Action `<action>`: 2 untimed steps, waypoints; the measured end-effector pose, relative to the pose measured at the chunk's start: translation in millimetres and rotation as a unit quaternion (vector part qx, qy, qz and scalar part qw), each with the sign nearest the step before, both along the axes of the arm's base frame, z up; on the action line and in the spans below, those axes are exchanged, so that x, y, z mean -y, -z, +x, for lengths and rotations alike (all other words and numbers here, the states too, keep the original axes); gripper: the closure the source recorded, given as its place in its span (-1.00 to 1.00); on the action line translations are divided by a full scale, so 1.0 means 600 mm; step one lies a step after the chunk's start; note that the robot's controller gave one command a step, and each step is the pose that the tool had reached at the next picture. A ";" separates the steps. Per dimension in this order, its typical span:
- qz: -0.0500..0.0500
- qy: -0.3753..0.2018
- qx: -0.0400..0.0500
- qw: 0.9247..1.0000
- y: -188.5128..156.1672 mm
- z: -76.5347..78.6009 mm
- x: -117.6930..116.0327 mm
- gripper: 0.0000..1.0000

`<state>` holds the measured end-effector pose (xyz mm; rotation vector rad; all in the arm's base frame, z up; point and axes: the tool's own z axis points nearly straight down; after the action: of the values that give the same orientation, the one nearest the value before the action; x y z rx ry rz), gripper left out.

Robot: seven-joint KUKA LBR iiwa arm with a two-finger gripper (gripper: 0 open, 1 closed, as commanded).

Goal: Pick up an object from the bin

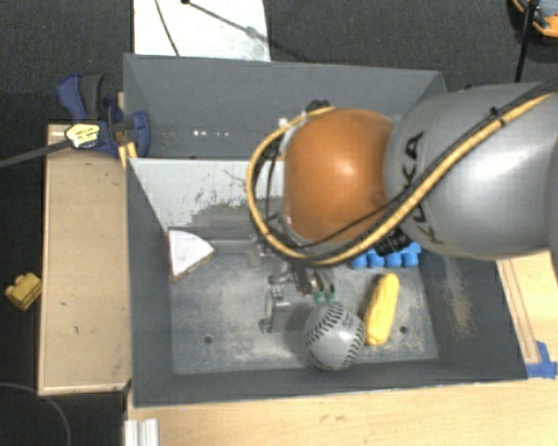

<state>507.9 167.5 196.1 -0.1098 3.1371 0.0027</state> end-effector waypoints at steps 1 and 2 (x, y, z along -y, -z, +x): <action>-0.001 -0.035 0.000 0.999 0.001 -0.033 0.069 -1.00; -0.001 -0.042 -0.002 0.999 0.001 -0.041 0.085 -1.00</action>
Offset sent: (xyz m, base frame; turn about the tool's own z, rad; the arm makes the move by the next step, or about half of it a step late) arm 0.0188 -0.0875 0.0331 0.2118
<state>483.5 116.4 195.8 -0.2413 3.1333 -0.0002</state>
